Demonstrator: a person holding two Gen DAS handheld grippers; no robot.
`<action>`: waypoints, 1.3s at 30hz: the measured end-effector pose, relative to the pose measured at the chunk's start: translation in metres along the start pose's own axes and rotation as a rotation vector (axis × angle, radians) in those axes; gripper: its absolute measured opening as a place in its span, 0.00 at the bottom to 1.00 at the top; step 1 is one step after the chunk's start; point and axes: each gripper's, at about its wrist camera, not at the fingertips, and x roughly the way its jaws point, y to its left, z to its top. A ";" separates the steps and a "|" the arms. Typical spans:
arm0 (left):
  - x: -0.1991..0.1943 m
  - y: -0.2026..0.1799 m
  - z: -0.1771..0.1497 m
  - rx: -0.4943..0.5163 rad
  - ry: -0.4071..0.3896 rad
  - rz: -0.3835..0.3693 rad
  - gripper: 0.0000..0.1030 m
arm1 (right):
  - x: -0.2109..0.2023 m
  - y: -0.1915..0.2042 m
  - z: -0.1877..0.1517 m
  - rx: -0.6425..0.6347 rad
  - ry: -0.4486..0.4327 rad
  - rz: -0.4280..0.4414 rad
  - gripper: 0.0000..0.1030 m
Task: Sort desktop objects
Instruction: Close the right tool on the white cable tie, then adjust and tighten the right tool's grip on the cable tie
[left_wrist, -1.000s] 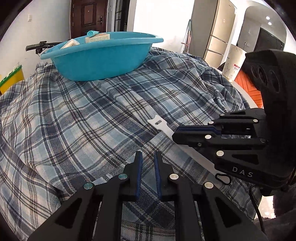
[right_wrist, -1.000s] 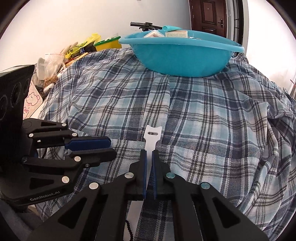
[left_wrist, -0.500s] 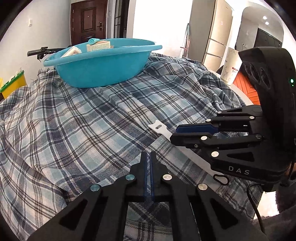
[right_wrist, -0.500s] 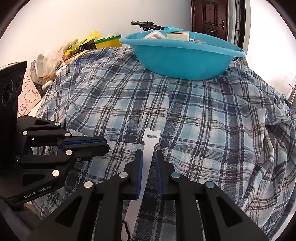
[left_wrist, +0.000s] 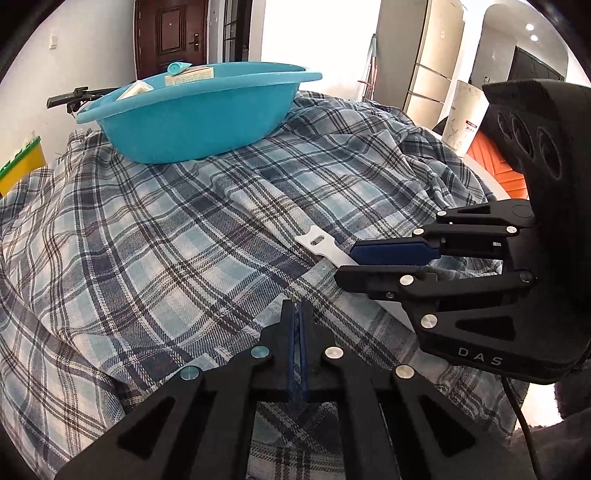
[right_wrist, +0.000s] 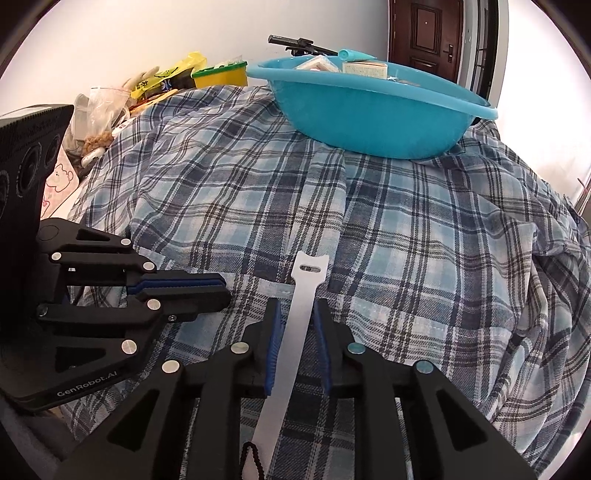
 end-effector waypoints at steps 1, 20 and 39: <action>0.000 0.000 0.000 -0.002 0.000 -0.002 0.03 | -0.002 -0.001 0.000 0.012 -0.013 -0.009 0.16; 0.000 -0.001 0.000 -0.006 -0.001 0.007 0.03 | -0.001 0.000 -0.002 0.024 -0.010 0.007 0.11; 0.000 -0.001 0.000 -0.006 -0.001 0.009 0.03 | -0.013 -0.003 0.001 0.009 -0.069 -0.002 0.02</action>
